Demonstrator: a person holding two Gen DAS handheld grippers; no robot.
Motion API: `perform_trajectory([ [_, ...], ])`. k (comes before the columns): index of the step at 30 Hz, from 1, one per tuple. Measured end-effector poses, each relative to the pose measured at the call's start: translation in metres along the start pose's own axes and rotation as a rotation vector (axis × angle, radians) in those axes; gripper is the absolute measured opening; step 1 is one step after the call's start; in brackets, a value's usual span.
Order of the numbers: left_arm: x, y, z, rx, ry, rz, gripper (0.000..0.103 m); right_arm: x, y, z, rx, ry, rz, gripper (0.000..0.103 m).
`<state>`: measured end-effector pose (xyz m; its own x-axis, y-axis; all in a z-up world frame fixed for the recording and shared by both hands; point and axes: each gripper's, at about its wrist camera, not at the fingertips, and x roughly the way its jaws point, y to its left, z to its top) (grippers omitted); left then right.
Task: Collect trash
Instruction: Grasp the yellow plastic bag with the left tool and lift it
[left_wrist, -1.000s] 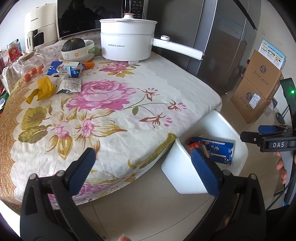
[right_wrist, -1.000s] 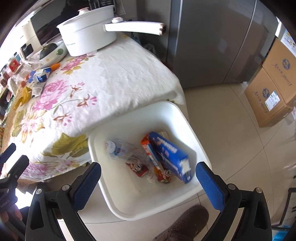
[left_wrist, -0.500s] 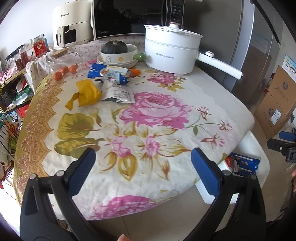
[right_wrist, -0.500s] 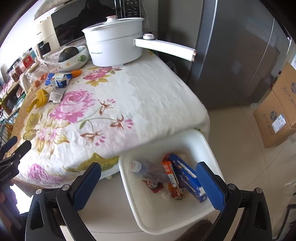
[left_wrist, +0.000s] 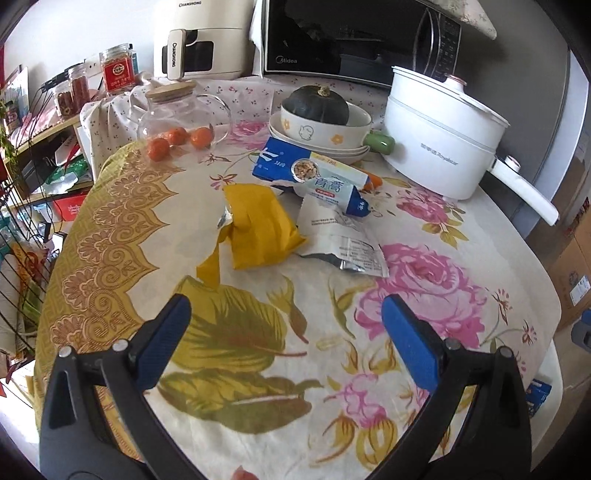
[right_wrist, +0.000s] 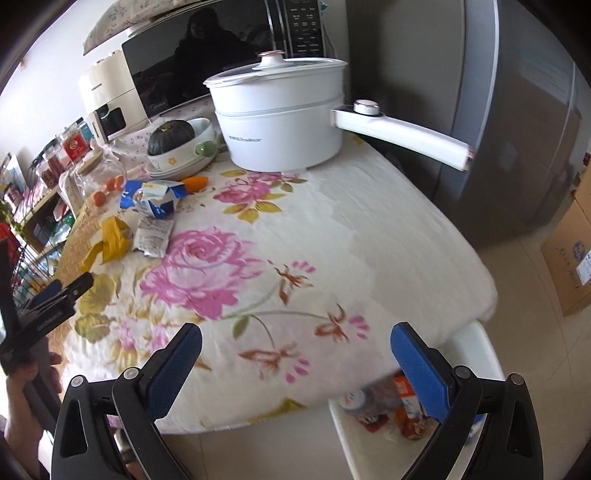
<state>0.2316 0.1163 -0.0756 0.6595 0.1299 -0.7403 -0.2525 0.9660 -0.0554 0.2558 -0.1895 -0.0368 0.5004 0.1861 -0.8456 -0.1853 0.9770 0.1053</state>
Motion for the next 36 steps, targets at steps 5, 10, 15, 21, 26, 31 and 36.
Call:
perform_trajectory([
  [5,0.042,-0.001,0.015,-0.012,0.015,0.010,0.102,0.026,0.021,0.013,-0.023,-0.007,0.010,0.103],
  [10,0.067,0.016,0.022,-0.127,0.012,0.023,0.101,0.046,0.038,0.019,-0.076,-0.019,-0.003,0.103],
  [15,0.081,0.033,0.032,-0.254,0.045,-0.025,0.079,0.055,0.049,0.020,-0.123,-0.024,-0.011,0.103],
  [21,0.075,0.045,0.026,-0.224,0.054,-0.039,0.060,0.056,0.064,0.014,-0.164,-0.030,-0.007,0.103],
  [26,0.060,0.060,0.022,-0.179,0.061,-0.072,0.048,0.062,0.083,0.010,-0.182,-0.007,0.023,0.103],
  [31,0.047,0.081,0.011,-0.155,0.063,-0.103,0.046,0.078,0.115,0.013,-0.180,0.008,0.034,0.103],
  [36,0.032,0.106,0.005,-0.185,0.047,-0.124,0.045,0.103,0.152,0.033,-0.119,0.015,0.067,0.103],
])
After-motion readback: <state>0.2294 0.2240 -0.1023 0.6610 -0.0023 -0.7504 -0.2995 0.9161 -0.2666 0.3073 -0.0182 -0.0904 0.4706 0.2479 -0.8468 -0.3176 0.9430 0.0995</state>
